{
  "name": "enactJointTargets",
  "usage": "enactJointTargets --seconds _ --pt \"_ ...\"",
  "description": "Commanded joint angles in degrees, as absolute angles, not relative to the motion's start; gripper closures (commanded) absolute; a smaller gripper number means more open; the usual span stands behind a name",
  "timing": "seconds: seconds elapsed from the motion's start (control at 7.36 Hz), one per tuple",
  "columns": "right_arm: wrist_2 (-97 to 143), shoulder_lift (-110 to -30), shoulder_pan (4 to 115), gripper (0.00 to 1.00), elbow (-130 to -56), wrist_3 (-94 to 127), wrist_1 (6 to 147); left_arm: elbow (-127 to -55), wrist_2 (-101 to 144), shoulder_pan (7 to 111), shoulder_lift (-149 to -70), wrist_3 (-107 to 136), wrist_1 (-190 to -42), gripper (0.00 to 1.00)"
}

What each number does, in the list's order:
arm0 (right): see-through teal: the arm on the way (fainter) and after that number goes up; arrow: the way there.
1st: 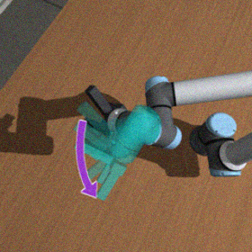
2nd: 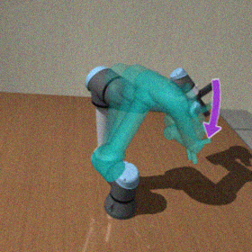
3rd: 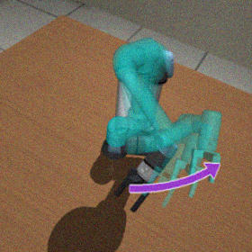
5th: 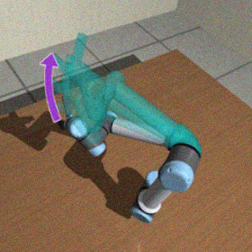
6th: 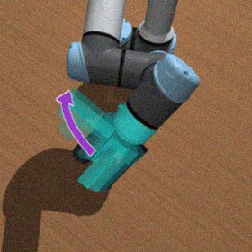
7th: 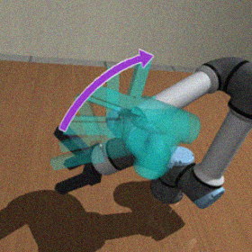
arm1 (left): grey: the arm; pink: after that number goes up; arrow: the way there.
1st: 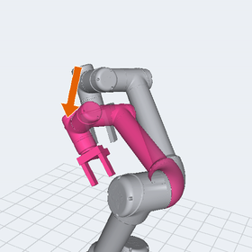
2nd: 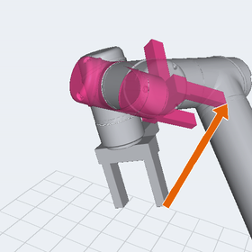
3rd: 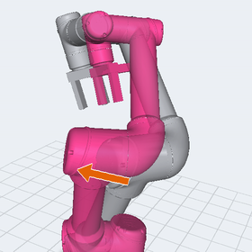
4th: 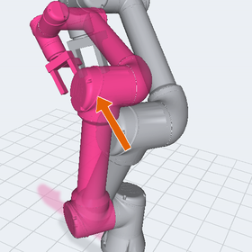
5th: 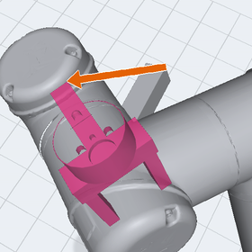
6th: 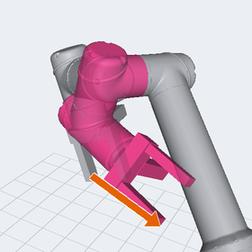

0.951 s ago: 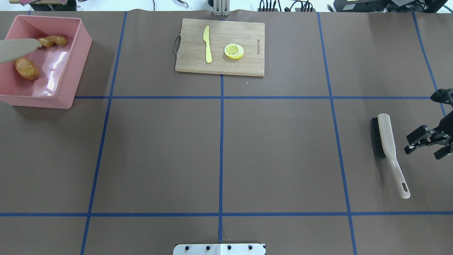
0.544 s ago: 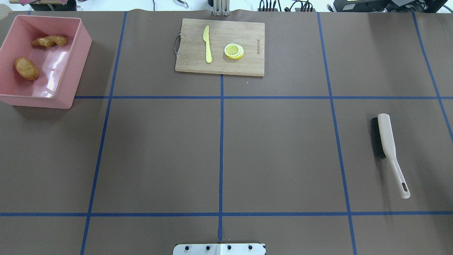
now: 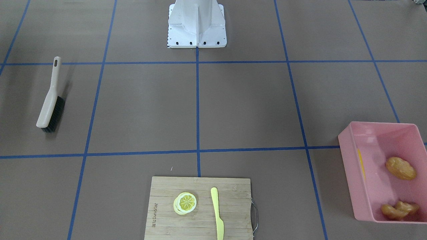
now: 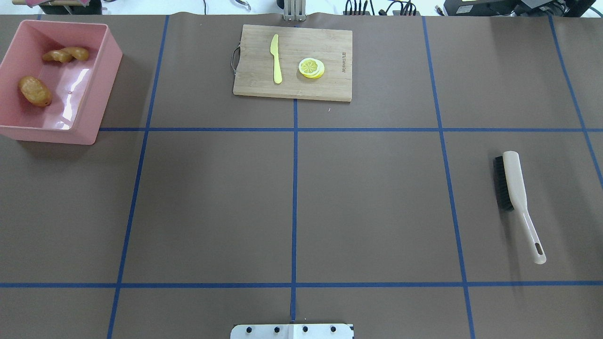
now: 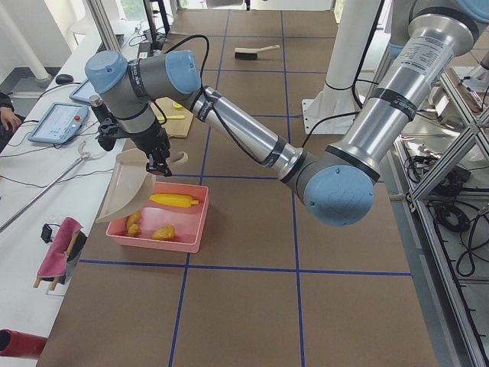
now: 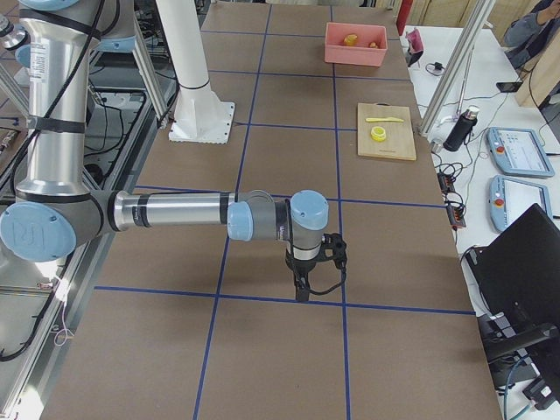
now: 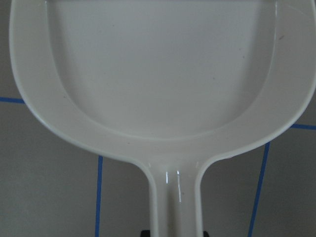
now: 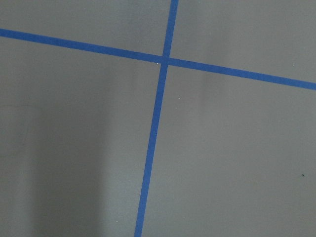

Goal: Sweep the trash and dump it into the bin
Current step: 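Bring the empty dustpan down from the bin toward the table center with the left gripper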

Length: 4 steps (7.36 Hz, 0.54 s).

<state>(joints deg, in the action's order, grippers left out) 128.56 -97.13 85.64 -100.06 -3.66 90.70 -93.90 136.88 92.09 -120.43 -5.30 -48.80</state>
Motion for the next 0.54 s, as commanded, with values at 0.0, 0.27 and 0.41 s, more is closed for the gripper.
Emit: enactJointTargets --seconds 0.0,0.27,0.41 --pt "128.15 -97.21 85.78 0.0 -99.84 -3.78 90.7 -98.32 133.61 87.74 -116.65 0.86 -65.66 1.0" --pt "127.18 -97.38 85.78 0.0 -99.58 -3.95 90.53 -103.69 132.1 80.62 -112.25 0.79 -78.87 1.0" --pt "127.53 -97.82 85.78 0.0 -98.88 -4.04 90.01 -104.75 131.49 76.94 -110.84 -0.08 -85.28 1.0"
